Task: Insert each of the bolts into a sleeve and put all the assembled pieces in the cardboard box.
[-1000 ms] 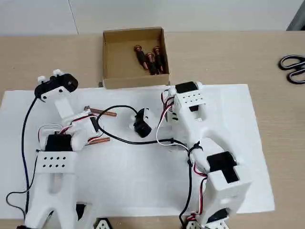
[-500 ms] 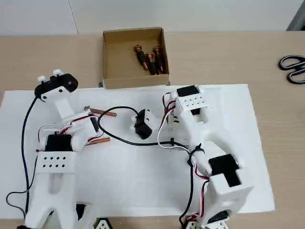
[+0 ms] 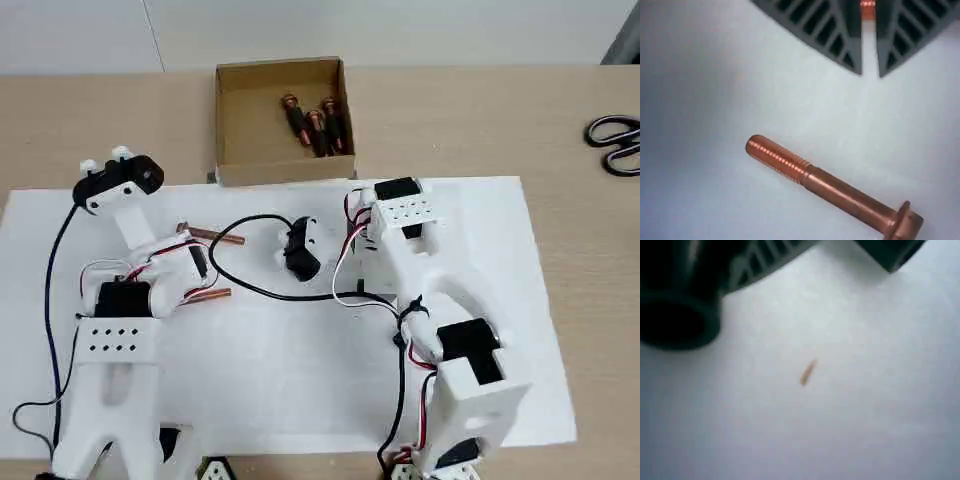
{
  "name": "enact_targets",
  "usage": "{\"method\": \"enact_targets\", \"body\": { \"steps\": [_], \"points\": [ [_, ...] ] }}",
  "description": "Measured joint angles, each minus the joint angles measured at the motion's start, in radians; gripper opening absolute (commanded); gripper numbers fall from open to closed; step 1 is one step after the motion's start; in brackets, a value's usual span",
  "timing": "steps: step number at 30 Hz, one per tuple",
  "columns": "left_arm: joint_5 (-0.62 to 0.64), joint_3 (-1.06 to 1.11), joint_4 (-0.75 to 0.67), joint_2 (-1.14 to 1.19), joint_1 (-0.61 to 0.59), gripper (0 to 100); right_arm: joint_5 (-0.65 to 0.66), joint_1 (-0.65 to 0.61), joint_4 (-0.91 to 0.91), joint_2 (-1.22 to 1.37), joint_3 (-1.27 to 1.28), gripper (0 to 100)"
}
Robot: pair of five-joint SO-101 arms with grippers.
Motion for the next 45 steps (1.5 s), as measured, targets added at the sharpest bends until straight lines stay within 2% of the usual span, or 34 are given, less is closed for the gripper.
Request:
{"method": "enact_targets", "body": {
  "steps": [9, 16, 30, 35, 39, 45],
  "points": [
    [0.0, 0.0, 0.0, 0.0, 0.0, 1, -0.068, 0.0, 0.018, 0.048, -0.094, 1.0],
    [0.0, 0.0, 0.0, 0.0, -0.003, 1, -0.235, -0.005, 0.066, 0.006, -0.21, 0.9],
    [0.0, 0.035, 0.0, 0.0, -0.003, 1, -0.572, 0.015, 0.166, -0.207, -0.216, 0.7],
    [0.017, 0.058, 0.0, 0.0, -0.003, 1, -0.713, 0.094, 0.204, -0.235, -0.216, 0.6],
    [0.121, 0.058, 0.0, 0.003, -0.043, 1, -0.838, 0.199, 0.222, -0.236, -0.209, 0.6],
    [0.153, 0.058, -0.003, 0.005, -0.086, 1, -0.885, 0.29, 0.235, -0.242, -0.107, 0.9]
  ]
}}
